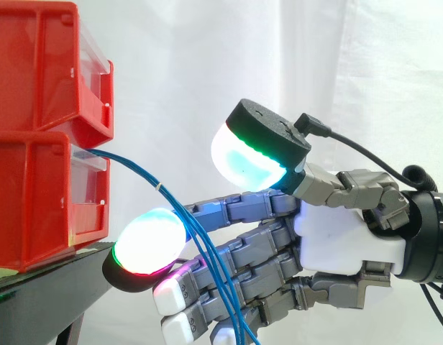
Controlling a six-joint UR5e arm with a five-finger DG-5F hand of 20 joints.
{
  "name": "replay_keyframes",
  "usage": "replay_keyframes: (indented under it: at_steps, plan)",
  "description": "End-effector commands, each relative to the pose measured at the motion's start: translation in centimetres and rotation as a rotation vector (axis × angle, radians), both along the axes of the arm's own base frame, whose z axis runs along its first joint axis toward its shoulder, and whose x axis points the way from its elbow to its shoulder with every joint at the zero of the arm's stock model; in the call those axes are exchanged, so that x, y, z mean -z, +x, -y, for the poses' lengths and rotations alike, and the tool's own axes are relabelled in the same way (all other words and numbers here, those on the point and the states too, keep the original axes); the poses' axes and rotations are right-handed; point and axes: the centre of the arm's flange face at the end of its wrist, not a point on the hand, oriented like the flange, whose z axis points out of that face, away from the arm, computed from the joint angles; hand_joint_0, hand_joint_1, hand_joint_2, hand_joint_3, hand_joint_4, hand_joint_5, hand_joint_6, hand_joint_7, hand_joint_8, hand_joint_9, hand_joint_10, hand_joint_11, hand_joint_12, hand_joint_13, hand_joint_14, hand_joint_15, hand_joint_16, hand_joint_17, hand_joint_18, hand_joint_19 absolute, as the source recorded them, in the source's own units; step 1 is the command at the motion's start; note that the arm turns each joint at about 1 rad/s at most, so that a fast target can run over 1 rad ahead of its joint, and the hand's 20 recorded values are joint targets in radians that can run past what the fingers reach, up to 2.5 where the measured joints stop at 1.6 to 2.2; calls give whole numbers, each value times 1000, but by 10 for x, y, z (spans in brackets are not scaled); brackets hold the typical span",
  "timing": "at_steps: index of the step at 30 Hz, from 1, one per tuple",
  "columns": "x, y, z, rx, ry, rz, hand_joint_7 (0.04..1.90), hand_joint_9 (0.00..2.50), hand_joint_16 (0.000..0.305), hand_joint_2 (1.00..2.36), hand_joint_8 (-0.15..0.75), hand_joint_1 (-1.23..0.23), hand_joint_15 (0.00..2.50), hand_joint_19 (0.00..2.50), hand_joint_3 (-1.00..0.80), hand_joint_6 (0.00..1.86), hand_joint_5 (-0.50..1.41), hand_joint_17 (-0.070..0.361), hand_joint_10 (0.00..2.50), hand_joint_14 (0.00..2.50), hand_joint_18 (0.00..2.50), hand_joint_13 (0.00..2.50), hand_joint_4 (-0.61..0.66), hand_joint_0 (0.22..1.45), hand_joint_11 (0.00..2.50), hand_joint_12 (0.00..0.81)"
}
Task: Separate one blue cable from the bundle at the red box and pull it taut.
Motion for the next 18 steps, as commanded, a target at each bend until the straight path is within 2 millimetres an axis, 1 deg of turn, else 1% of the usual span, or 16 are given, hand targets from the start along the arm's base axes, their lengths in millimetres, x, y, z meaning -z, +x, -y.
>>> replay_keyframes:
  at_steps: [1, 7, 12, 18]
  plan:
    - [0, 0, -1, -4, 3, -1, 1017, 596, 51, 1005, 391, -605, 393, 481, -447, 503, -175, 114, 10, 12, 737, 684, 374, 597, 480, 407]
    - [-2, 1, -2, -4, 5, 9, 1038, 609, 50, 1006, 392, -609, 405, 482, -432, 502, -170, 114, 10, 13, 744, 706, 369, 604, 500, 411]
    - [-1, 0, 1, -4, 10, 7, 1063, 614, 50, 1010, 390, -615, 402, 480, -374, 502, -166, 113, 11, 12, 753, 710, 364, 632, 497, 409]
    - [-1, 1, 4, 0, 21, 11, 1073, 617, 50, 1010, 389, -616, 401, 487, -371, 502, -165, 113, 8, 13, 755, 711, 367, 637, 492, 407]
